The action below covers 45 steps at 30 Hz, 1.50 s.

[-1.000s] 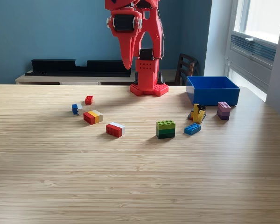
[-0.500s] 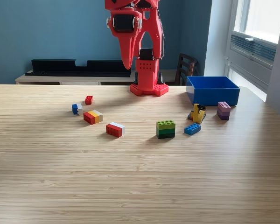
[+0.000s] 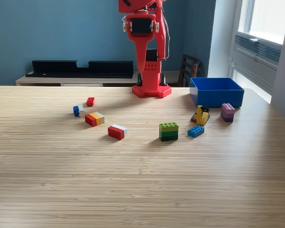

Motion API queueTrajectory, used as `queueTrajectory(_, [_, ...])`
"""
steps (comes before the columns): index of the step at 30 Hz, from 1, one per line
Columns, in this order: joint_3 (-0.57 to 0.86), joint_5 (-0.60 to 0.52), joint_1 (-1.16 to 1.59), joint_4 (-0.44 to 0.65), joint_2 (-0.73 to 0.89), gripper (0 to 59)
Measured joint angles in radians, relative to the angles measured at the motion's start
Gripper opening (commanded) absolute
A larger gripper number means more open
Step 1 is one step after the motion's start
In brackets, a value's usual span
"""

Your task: Grasp a lego block and put it in the bin.

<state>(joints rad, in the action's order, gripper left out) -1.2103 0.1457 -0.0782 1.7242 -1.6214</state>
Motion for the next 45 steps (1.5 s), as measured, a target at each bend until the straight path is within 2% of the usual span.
queueTrajectory(7, [-0.029,0.084,0.147,0.000,0.000,0.0])
queueTrajectory(16, [-0.153,0.173,0.371,0.000,0.000,0.0])
queueTrajectory(29, [-0.172,0.189,0.577,-0.018,0.000,0.0])
queueTrajectory(45, [-0.219,0.213,0.618,-0.061,0.000,0.0])
